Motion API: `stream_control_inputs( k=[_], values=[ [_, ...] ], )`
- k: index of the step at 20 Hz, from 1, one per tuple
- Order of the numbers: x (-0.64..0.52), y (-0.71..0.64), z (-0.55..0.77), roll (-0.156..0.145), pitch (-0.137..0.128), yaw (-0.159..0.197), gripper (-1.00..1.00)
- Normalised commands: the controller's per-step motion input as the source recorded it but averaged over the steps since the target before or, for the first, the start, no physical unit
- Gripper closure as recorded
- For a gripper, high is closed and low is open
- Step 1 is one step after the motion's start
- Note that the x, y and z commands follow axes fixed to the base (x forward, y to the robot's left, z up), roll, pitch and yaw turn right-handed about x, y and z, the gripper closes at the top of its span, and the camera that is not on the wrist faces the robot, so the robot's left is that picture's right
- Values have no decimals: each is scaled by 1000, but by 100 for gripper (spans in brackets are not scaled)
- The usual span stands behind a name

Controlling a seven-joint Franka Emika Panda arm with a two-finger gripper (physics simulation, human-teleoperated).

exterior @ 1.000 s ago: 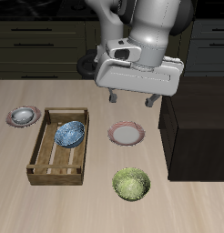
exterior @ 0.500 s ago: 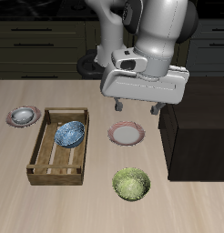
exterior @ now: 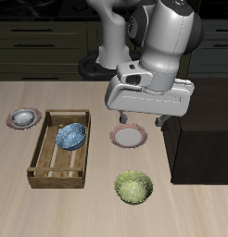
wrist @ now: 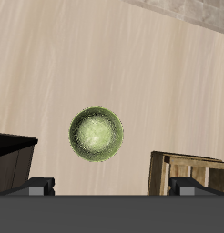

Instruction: Place the white bowl on the off-center plate and place the green bowl on top of the wooden shelf

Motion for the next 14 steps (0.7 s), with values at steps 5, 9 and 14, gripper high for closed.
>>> stream_control_inputs(
  k=[5, 9, 14],
  values=[
    [66, -98, -209, -22, 22, 5, -100],
    [88, -130, -294, -26, 29, -3, -100],
    [56, -78, -236, -23, 21, 4, -100]
  ],
)
